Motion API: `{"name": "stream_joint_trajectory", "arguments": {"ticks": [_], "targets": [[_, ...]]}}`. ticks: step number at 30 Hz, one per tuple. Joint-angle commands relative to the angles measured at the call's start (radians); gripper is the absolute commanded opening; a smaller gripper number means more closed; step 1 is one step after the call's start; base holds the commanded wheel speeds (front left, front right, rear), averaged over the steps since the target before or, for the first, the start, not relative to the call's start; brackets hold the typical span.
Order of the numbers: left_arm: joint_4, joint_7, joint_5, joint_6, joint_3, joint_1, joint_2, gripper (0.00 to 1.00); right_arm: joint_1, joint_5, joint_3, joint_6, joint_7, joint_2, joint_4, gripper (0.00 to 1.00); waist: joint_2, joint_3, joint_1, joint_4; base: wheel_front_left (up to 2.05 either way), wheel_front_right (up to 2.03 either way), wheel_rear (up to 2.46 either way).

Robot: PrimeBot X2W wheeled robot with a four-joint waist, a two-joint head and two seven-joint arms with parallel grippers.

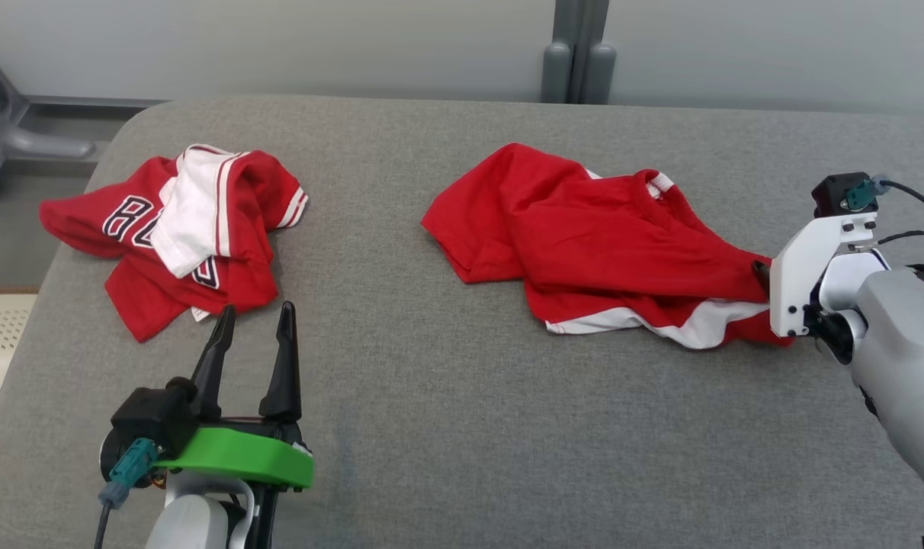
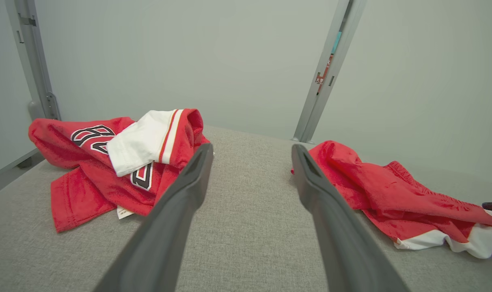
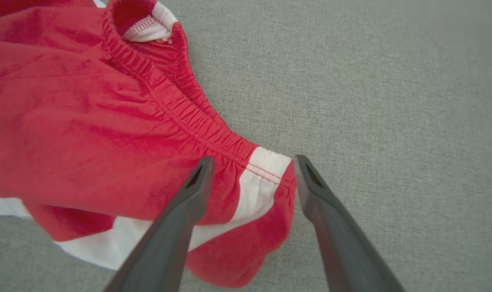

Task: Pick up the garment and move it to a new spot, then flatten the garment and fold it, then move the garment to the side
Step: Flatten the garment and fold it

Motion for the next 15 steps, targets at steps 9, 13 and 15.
{"name": "stream_joint_trajectory", "arguments": {"ticks": [9, 13, 15], "targets": [[-0.022, 0.0, -0.009, 0.0, 0.012, -0.034, 0.021, 1.0, 0.045, 0.057, 0.039, -0.001, 0.11, -0.085, -0.095, 1.0, 0.0, 0.086, 0.0, 0.079, 0.0, 0.0, 0.0], [-0.024, -0.001, -0.011, 0.004, 0.015, -0.039, 0.022, 1.0, 0.058, 0.071, 0.048, -0.001, 0.139, -0.109, -0.109, 0.0, 0.0, 0.092, 0.0, 0.079, 0.0, 0.0, 0.0], [-0.023, -0.001, -0.01, 0.007, 0.016, -0.04, 0.022, 1.0, 0.064, 0.071, 0.046, -0.001, 0.135, -0.119, -0.107, 0.0, 0.0, 0.092, 0.0, 0.075, 0.0, 0.0, 0.0]]}}
